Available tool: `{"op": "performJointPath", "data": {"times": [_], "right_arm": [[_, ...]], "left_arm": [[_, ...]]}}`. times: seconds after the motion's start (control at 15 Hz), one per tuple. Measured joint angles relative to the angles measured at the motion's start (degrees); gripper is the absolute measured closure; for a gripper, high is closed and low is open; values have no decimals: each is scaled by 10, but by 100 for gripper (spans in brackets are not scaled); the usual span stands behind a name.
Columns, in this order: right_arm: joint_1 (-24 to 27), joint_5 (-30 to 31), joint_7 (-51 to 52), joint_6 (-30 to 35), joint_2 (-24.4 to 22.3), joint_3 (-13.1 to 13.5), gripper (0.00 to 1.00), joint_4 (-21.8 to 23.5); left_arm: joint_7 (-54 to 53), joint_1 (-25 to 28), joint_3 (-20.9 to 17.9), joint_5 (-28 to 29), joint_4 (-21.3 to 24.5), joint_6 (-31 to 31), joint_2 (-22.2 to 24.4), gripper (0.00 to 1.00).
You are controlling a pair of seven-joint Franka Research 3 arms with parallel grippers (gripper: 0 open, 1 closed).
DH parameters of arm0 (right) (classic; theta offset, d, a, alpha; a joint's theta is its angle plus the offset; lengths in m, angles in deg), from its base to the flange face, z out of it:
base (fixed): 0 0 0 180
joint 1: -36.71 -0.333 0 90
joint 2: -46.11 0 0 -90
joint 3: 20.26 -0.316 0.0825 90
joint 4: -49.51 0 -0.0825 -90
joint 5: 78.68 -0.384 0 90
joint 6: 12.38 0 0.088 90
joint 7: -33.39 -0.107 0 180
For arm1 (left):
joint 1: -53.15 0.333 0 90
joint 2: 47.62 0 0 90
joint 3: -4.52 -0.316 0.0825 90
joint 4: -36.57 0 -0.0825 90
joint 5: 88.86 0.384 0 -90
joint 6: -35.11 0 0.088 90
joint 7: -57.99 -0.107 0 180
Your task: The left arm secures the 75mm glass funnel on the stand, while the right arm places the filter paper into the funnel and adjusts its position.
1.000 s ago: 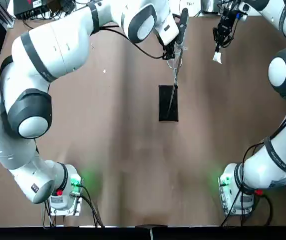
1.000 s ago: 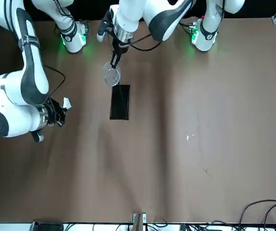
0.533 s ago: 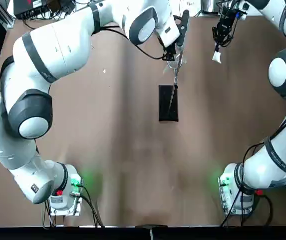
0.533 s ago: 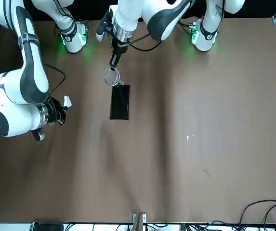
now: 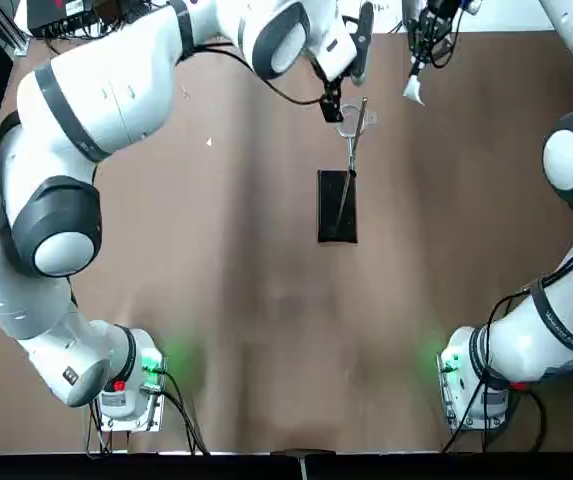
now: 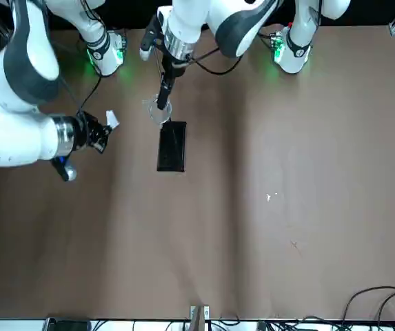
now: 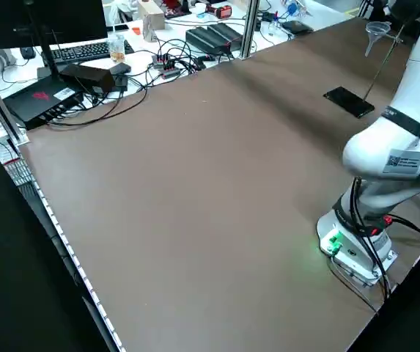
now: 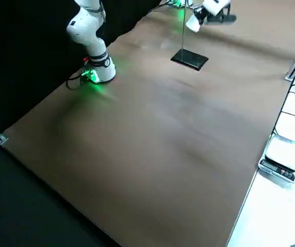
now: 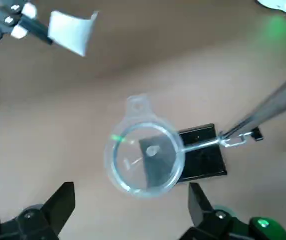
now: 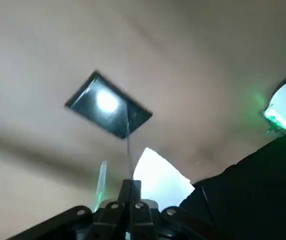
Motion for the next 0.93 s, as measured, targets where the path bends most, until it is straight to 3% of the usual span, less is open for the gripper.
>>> {"op": "performJointPath", "data": {"times": [0.2,0.53,0.67,0.93], "right_arm": [[-32,-36,-12,0,-21,-1,99,-1],[-108,-72,-76,-13,-34,-1,99,-8],[-130,-64,-94,-39,-33,0,99,-8],[-165,9,-142,-73,-21,1,99,-6]], "left_arm": [[34,44,0,-23,0,31,13,0],[158,143,-2,-40,-1,152,35,0],[212,168,-3,-40,0,175,35,0],[291,231,-6,-26,2,222,34,0]]}}
